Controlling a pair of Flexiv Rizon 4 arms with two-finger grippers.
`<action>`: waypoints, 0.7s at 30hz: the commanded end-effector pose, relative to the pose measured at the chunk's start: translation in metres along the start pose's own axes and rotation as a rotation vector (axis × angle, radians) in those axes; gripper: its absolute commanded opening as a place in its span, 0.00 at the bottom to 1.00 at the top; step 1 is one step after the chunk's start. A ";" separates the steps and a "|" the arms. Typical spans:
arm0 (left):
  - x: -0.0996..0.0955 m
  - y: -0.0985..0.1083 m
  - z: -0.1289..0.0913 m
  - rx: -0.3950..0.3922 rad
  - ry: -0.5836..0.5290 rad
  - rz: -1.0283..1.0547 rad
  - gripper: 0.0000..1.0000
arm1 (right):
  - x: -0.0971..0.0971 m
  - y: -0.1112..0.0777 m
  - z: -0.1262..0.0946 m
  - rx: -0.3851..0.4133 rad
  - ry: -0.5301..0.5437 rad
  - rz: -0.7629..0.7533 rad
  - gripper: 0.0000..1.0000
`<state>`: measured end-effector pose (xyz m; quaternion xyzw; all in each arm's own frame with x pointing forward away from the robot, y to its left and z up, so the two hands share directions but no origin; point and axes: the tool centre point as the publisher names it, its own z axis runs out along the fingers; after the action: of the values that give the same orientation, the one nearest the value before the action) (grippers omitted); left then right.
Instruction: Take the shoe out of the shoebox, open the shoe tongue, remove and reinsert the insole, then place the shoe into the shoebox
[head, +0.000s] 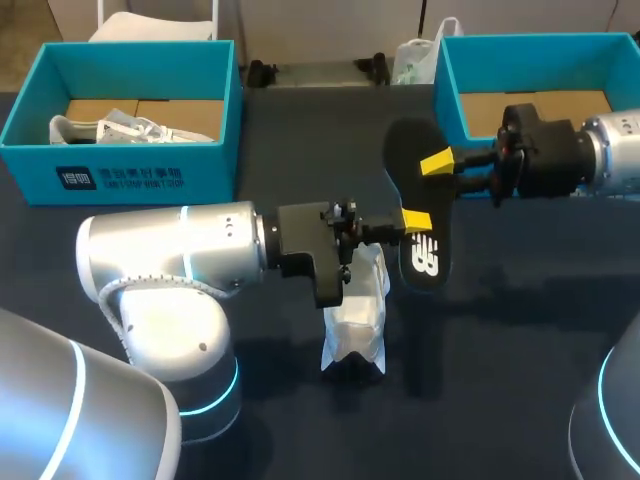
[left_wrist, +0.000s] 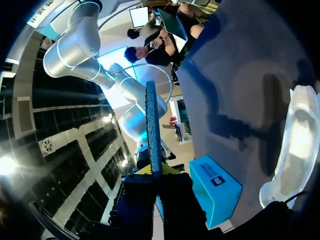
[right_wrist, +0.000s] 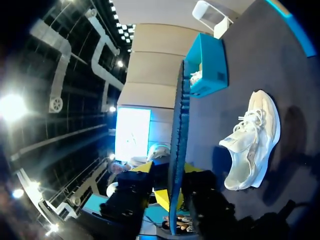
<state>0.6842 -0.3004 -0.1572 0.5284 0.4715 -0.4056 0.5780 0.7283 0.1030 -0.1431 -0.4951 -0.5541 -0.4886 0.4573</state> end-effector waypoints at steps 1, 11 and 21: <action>-0.001 -0.001 0.007 -0.007 0.002 -0.002 0.00 | -0.002 0.000 0.003 -0.004 0.002 0.002 0.11; -0.002 -0.006 0.001 0.006 -0.005 -0.011 0.00 | -0.003 0.001 0.003 -0.001 0.007 0.001 0.00; 0.004 0.003 -0.020 0.005 0.018 -0.020 1.00 | -0.010 -0.001 -0.002 0.000 0.012 0.014 0.00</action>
<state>0.6857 -0.2935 -0.1614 0.5239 0.4831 -0.4055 0.5725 0.7280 0.1015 -0.1517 -0.4962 -0.5484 -0.4883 0.4632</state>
